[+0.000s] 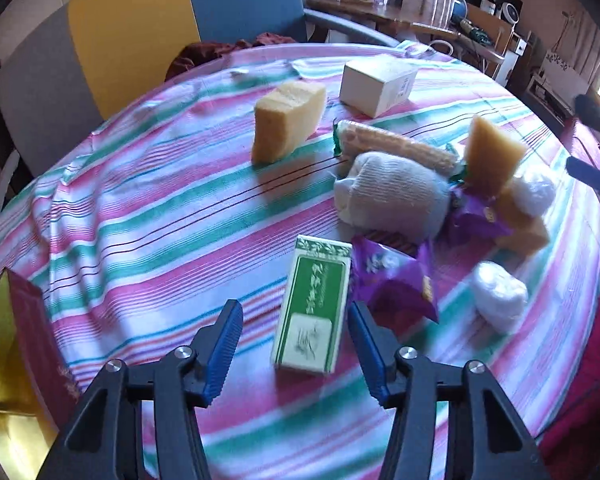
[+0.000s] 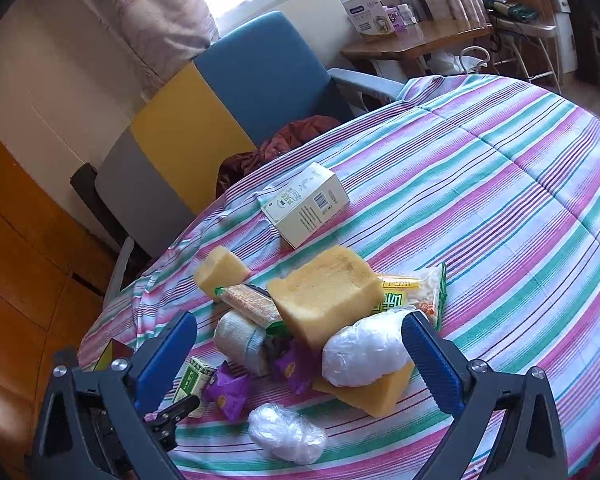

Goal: Organize objects
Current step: 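Grasp the green tea box with the left tool while the right tool approaches the purple packet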

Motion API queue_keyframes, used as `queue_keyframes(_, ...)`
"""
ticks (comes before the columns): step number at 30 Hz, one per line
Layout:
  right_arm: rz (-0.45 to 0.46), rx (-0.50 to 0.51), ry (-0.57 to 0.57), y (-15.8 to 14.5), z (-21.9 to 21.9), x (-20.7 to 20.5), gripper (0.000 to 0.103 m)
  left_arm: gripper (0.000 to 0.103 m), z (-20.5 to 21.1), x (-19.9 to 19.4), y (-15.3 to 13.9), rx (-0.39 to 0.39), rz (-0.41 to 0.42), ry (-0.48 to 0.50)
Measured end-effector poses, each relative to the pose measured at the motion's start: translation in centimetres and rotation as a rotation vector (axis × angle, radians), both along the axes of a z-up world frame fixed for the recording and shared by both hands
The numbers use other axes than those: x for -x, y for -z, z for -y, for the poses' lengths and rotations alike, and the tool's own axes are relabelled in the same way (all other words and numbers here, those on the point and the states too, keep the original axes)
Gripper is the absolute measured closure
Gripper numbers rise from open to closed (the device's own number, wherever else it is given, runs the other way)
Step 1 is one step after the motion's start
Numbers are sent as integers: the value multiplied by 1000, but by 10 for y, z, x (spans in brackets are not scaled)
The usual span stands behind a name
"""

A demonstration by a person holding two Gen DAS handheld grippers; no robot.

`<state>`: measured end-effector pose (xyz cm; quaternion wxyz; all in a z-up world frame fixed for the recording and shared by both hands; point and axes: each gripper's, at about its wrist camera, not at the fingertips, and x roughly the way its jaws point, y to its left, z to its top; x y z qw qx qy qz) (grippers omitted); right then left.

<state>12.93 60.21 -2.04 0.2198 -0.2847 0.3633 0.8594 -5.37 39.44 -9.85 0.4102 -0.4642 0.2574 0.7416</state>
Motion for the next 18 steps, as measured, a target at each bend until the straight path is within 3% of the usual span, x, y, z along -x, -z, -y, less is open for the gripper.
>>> queue_keyframes(1,5,-3,-1,0,0,1,0,73,-2,2,3,-2,20,4)
queue_keyframes(7,22,-3,-10,3,-1,2,1,73,15,-9,0,-65,26,-27)
queue_keyframes(9,30,-13,-43,3,4,7,5,73,26,-15,-6,-89,28,-34)
queue_keyframes(14,60,-113,-214,-2,38,29,12,73,56,-34,-20,-133,24,-50)
queue_keyframes(18,159,-218,-371,8,76,52,27,73,77,-45,-31,-167,25,-69)
